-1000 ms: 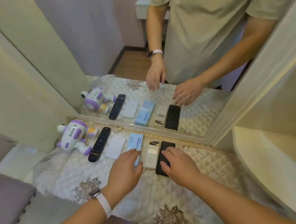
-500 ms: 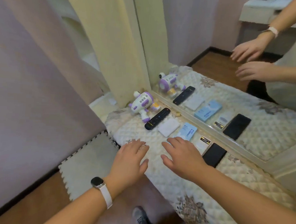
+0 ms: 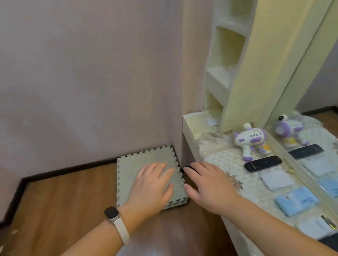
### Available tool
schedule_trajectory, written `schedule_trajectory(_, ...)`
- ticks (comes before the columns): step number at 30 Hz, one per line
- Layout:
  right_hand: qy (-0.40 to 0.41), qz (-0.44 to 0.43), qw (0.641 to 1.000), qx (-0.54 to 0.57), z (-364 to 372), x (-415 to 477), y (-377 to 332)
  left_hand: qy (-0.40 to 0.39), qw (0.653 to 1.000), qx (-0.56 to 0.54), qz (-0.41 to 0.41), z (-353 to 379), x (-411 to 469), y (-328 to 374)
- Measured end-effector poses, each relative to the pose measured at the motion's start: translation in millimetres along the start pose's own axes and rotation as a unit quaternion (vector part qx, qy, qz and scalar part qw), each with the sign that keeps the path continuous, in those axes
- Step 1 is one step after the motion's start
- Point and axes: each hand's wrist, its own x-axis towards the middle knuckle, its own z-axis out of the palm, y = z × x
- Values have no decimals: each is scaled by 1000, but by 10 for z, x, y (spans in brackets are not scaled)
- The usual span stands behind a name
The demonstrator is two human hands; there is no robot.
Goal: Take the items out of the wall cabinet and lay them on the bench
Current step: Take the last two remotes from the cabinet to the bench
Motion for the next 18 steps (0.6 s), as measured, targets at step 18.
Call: schedule_trajectory(18,-11,-277,961,15,568,2146,-3326,116,942,48,-312,-1085,-2058,-2819)
